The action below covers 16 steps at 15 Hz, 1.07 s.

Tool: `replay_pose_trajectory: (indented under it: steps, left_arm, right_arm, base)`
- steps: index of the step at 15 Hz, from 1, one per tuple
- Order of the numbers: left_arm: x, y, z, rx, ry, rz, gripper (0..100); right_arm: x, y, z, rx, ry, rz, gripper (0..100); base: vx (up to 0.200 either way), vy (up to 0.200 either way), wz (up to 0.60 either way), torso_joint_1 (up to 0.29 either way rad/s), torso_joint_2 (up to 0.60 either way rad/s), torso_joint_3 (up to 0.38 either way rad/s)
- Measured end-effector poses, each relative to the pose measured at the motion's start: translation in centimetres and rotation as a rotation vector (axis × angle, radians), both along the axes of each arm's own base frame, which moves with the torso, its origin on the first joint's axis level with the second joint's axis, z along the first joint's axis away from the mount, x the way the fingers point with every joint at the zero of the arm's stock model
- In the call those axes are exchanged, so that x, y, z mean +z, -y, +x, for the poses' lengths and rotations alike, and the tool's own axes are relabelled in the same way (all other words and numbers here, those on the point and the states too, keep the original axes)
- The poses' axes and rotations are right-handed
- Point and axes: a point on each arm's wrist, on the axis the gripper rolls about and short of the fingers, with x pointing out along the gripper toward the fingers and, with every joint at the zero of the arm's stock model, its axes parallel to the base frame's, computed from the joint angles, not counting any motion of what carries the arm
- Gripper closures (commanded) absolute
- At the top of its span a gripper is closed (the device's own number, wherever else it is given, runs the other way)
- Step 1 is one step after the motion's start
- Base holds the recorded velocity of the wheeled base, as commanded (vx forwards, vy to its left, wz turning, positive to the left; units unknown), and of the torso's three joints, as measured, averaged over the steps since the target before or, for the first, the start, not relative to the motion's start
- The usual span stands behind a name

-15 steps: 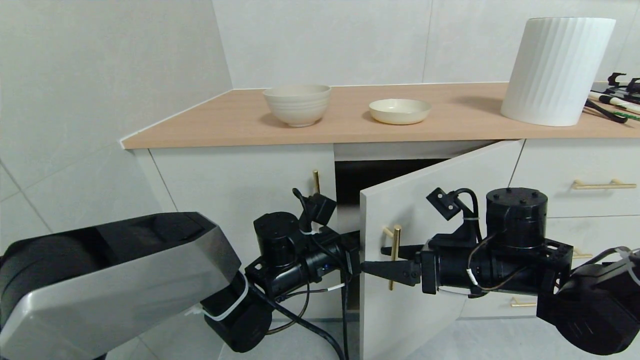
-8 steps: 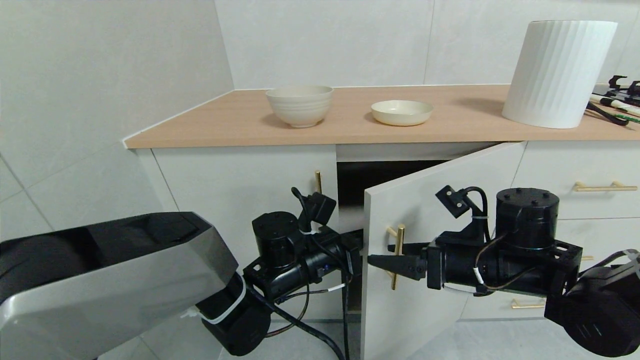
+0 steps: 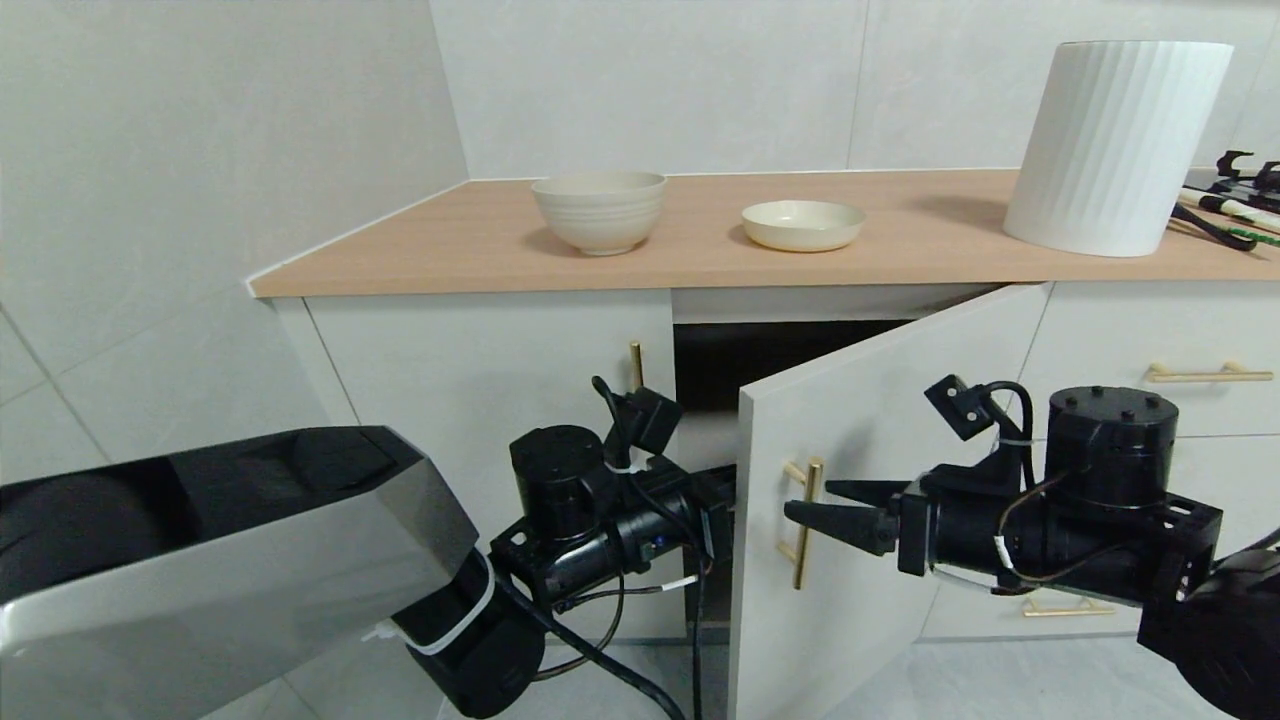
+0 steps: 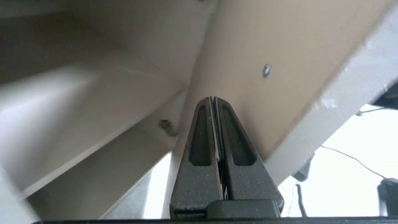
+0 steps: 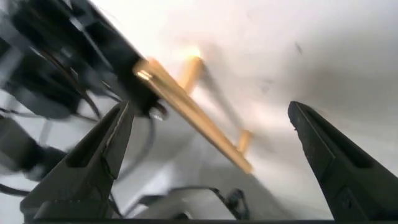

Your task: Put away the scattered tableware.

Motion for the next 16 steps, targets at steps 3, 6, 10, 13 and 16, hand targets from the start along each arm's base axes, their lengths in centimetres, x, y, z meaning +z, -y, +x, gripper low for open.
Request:
replay_pose_trajectory:
  steps: [3, 6, 10, 13, 16]
  left_arm:
    - [0.1, -0.2, 0.2, 0.010, -0.003, 0.002, 100]
    - [0.1, 0.0, 0.0, 0.007, -0.003, 0.002, 100]
    - [0.0, 1.1, -1.5, -0.036, -0.013, 0.011, 100]
    - [0.0, 1.6, -2.2, -0.054, -0.017, 0.014, 100]
    - [-0.1, 2.0, -2.3, -0.061, -0.033, 0.028, 100]
  right_arm:
    - [-0.7, 1.7, -3.4, 0.006, -0.027, -0.043, 0]
    - [-0.9, 3.2, -6.8, 0.015, -0.045, -0.054, 0]
    - [-0.5, 4.5, -9.6, 0.017, -0.029, -0.047, 0]
    - [-0.4, 4.9, -10.4, 0.018, -0.019, -0.042, 0]
    - [-0.3, 5.0, -10.7, 0.019, -0.013, -0.039, 0]
  base:
    - [0.000, 0.000, 0.00, 0.000, 0.00, 0.000]
    - [0.000, 0.000, 0.00, 0.000, 0.00, 0.000]
    - [0.000, 0.000, 0.00, 0.000, 0.00, 0.000]
    - [-0.133, 0.000, 0.00, 0.003, 0.00, 0.000]
    - [-0.200, 0.000, 0.00, 0.004, 0.00, 0.004]
